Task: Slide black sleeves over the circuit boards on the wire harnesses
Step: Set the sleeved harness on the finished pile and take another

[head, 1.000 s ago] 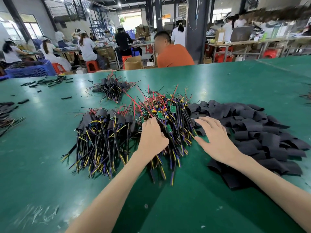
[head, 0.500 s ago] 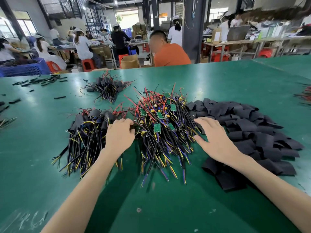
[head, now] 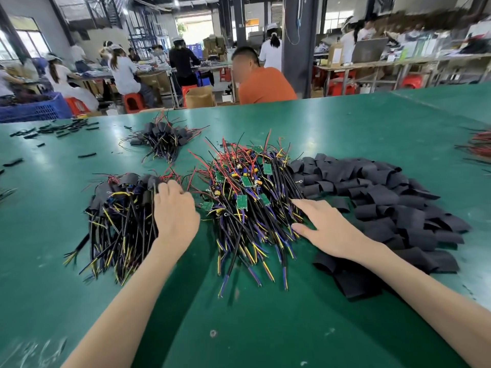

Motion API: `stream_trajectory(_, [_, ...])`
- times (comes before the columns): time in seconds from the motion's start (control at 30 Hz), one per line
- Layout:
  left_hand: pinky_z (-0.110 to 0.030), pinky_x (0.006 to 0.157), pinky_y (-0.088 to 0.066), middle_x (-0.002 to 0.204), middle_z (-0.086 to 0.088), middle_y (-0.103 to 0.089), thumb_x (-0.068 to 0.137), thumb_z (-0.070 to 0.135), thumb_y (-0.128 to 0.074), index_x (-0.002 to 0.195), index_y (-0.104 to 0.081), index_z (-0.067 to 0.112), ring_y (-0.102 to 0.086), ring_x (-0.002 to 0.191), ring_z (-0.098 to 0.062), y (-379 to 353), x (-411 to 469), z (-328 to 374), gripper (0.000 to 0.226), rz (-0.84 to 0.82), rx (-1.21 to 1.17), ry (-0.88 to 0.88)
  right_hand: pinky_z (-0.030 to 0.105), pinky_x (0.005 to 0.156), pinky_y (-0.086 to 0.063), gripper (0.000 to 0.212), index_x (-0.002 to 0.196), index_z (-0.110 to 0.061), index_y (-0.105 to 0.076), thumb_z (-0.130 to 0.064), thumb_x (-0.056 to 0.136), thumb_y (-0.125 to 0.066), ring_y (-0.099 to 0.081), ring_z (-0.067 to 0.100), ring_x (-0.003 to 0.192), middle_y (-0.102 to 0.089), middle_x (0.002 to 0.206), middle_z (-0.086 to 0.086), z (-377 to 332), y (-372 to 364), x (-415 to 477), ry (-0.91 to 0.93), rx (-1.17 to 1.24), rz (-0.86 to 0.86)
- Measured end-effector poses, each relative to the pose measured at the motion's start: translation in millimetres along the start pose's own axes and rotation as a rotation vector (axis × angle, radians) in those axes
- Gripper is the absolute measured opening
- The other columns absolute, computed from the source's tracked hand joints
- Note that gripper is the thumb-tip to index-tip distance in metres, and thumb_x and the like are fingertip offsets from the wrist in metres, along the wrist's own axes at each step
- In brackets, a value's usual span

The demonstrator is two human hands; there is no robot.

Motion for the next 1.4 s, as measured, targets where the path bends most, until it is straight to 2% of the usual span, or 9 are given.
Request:
stream_trajectory(0.2, [-0.032,0.073,-0.037,0.093,-0.017,-0.060,0.095,0.016,-0.038,0.074,-0.053,0.004,-0.055,0.094,-0.033,-7.2,5.0,27.8,0.029,-0.253,-0.411,0.028,0.035,0.100,-0.036,0.040,0.128,-0.016,-0.052,-0.012,0.089,-0.058,-0.045,0.020,0.118,-0.053,0.128,0.001,2.3,6.5,7.7,-0.004,0.118,0.092])
stream_trajectory(0.33, [-0.030,0.054,-0.027,0.063,-0.006,-0.044,0.094,0.020,-0.043,0.062,-0.034,0.010,-0.040,0.060,-0.021,-12.2,12.3,33.2,0.035,-0.299,-0.813,0.242,0.035,0.090,-0.044,0.031,0.109,-0.009,-0.068,-0.001,0.081,-0.059,-0.058,0.023,0.097,-0.064,0.105,0.004,-1.9,8.3,9.6,0.012,0.142,0.158])
stream_trajectory(0.67, [-0.028,0.055,-0.025,0.067,-0.012,-0.044,0.087,0.011,-0.057,0.070,-0.047,0.007,-0.036,0.061,-0.019,-10.9,9.3,26.9,0.020,-0.317,-0.921,0.267,0.017,0.074,-0.034,0.040,0.106,-0.012,-0.073,0.006,0.074,-0.055,-0.055,0.010,0.080,-0.070,0.101,0.001,-27.0,4.9,-5.1,0.144,0.139,0.146])
stream_trajectory(0.97, [-0.027,0.052,-0.023,0.062,-0.005,-0.040,0.092,0.011,-0.054,0.069,-0.044,0.012,-0.031,0.057,-0.018,-15.5,7.2,25.7,0.025,-0.282,-0.952,0.262,0.027,0.080,-0.046,0.040,0.106,-0.015,-0.072,0.005,0.076,-0.056,-0.055,0.009,0.075,-0.070,0.096,-0.001,-39.8,8.5,-16.4,0.201,0.192,0.083])
stream_trajectory(1.07, [-0.025,0.056,-0.035,0.071,-0.010,-0.052,0.082,0.003,-0.058,0.077,-0.064,0.005,-0.042,0.063,-0.023,-8.6,7.9,16.4,0.007,-0.161,-0.951,0.311,0.026,0.075,-0.050,0.031,0.102,-0.012,-0.073,0.005,0.080,-0.059,-0.065,0.018,0.075,-0.072,0.090,-0.001,-37.3,27.0,-13.8,0.215,0.314,0.195])
stream_trajectory(1.13, [-0.031,0.077,-0.053,0.084,-0.009,-0.065,0.079,0.000,-0.059,0.088,-0.070,0.007,-0.063,0.076,-0.029,-0.7,9.5,4.7,0.016,-0.040,-0.982,0.386,0.025,0.077,-0.047,0.027,0.098,-0.010,-0.073,0.005,0.084,-0.055,-0.065,0.021,0.081,-0.070,0.090,0.001,-21.0,41.4,-8.3,0.142,0.272,0.334])
stream_trajectory(1.2, [-0.040,0.086,-0.054,0.091,-0.009,-0.066,0.081,-0.002,-0.059,0.090,-0.067,0.009,-0.069,0.075,-0.016,8.3,11.0,-2.6,0.016,0.062,-1.171,0.450,0.030,0.084,-0.047,0.030,0.101,-0.011,-0.070,0.004,0.086,-0.049,-0.062,0.022,0.091,-0.068,0.097,0.004,4.0,51.6,-3.5,0.006,0.145,0.402])
stream_trajectory(1.27, [-0.037,0.088,-0.053,0.101,-0.009,-0.063,0.083,-0.002,-0.058,0.107,-0.064,0.002,-0.065,0.064,0.000,15.5,13.3,-7.0,0.026,0.159,-1.315,0.500,0.037,0.088,-0.045,0.033,0.113,-0.014,-0.063,-0.001,0.087,-0.046,-0.054,0.026,0.104,-0.061,0.110,0.007,29.1,49.0,-0.1,-0.109,-0.028,0.312])
stream_trajectory(1.4, [-0.029,0.080,-0.052,0.090,-0.005,-0.054,0.089,-0.006,-0.050,0.105,-0.057,0.005,-0.061,0.071,-0.011,36.0,13.8,-2.2,0.021,0.242,-1.595,0.448,0.041,0.097,-0.036,0.034,0.128,-0.022,-0.052,-0.022,0.094,-0.048,-0.041,0.028,0.117,-0.051,0.130,0.004,45.3,29.2,5.3,-0.155,-0.145,0.109])
Point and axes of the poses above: each hand's wrist, its own x-axis towards the middle knuckle, its own y-axis out of the back of the hand, z = x × y, the point moved 5 cm from there along x, towards the middle knuckle
